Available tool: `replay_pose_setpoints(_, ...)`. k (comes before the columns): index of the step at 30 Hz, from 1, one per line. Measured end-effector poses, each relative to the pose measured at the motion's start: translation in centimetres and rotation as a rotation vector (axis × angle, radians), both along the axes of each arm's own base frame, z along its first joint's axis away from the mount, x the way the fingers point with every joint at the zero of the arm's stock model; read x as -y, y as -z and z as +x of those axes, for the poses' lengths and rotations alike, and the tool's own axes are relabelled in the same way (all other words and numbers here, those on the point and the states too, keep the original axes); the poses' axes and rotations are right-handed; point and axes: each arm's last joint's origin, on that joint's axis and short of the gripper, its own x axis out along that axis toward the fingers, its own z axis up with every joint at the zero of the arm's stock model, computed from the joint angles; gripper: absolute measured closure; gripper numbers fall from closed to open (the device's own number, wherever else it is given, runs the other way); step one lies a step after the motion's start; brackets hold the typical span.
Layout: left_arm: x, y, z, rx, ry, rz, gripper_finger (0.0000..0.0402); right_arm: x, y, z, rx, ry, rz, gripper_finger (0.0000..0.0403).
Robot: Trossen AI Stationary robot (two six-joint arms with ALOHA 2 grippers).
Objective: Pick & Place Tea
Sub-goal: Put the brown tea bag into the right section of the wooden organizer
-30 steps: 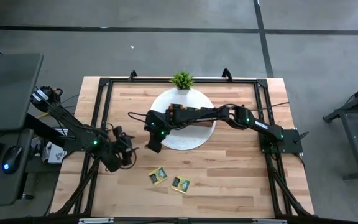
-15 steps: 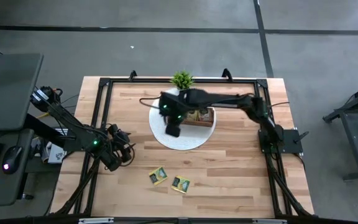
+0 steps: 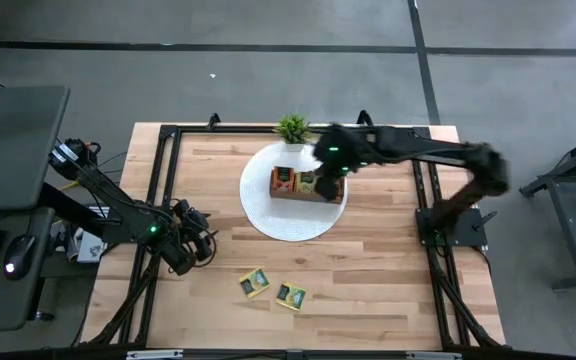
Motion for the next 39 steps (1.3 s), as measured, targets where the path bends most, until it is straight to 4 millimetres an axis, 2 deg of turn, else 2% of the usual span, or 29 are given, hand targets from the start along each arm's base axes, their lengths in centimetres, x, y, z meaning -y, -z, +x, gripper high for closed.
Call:
replay_pose_setpoints(4,0.1,-0.1,0.2,0.035,-0.007,-0.001,0.0138,-0.3,2.0,-3.4,0.213,0.034,-0.034,0.0402)
replay_pose_setpoints(10,0.2,-0.2,0.3,0.06,-0.011,-0.005,0.0138,-0.6,6.2,-5.9,0.494,0.063,-0.077,0.0402)
replay_pose_setpoints(18,0.4,-0.3,0.6,0.104,-0.016,-0.023,0.0138,-0.1,12.8,-7.7,0.622,0.222,-0.102,0.0402)
replay_pose_setpoints(24,0.4,-0.4,0.6,0.121,-0.033,-0.034,0.0138,0.3,16.0,-9.7,0.612,0.313,-0.086,0.0402)
replay_pose_setpoints(30,0.4,-0.4,0.7,0.123,-0.035,-0.04,0.0138,0.1,16.8,-10.2,0.606,0.271,-0.06,0.0403)
replay_pose_setpoints(39,0.4,-0.4,0.7,0.121,-0.035,-0.043,0.0138,0.2,18.1,-9.8,0.539,0.228,-0.043,0.0403)
